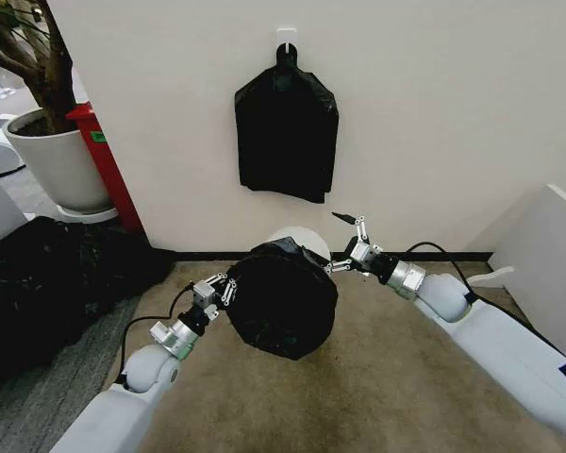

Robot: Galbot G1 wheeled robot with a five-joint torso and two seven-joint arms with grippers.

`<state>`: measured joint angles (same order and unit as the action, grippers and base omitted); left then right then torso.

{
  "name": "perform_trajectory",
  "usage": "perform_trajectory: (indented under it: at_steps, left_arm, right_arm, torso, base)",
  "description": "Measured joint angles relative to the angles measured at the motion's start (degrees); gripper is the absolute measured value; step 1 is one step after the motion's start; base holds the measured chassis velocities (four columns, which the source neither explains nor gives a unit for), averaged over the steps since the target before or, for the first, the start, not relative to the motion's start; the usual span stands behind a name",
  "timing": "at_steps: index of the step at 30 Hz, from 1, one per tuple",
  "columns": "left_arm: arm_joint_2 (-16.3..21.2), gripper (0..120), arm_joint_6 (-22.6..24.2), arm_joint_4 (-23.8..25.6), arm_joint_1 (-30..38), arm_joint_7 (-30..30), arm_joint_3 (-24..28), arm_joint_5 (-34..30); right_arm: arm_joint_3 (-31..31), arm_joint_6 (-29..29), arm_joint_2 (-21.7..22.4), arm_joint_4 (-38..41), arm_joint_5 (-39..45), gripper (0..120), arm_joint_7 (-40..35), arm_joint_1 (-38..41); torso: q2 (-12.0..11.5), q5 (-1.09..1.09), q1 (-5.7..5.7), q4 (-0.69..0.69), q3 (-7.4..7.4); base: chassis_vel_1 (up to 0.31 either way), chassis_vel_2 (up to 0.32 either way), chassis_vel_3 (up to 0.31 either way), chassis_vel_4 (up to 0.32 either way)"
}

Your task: Place the garbage bag over the trash bin.

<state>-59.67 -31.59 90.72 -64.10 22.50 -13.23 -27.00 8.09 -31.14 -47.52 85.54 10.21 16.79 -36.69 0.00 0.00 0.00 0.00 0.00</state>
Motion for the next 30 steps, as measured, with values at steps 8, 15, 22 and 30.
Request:
perform_trajectory:
  at_steps: [8,15,22,30]
  left_arm:
    - [0.0,1,-0.3,-1.1,0.3,0.1,-0.1,0.0]
    - [-0.5,1,-0.5,-2.7,1.9,0.1,0.5,0.1]
    - [-0.7,1,-0.5,-3.1,2.5,0.1,0.9,-0.1]
    - [-0.9,1,-0.5,-2.0,1.6,0.4,0.7,-0.2]
  right_arm:
    - [1.2,0.6,-1.5,-0.3,3.4,100,-8.5,1.6]
    - [1.3,-1.4,0.0,1.1,18.5,100,8.3,1.1]
    - [0.5,-3.7,-1.5,-2.3,9.9,100,8.3,0.0]
    - [0.1,-2.6,-2.7,-4.8,-2.1,100,-3.7,0.0]
  torso:
    - [0.0,0.0,0.0,0.0,0.0]
    - [0.0,-0.01,0.0,-0.01,0.0]
    - [0.0,0.01,0.0,0.0,0.0]
    - [0.0,0.0,0.0,0.0,0.0]
  base:
    - [0.0,0.0,0.0,0.0]
    - [0.0,0.0,0.0,0.0]
    - [0.0,0.0,0.0,0.0]
    - [0.0,0.0,0.0,0.0]
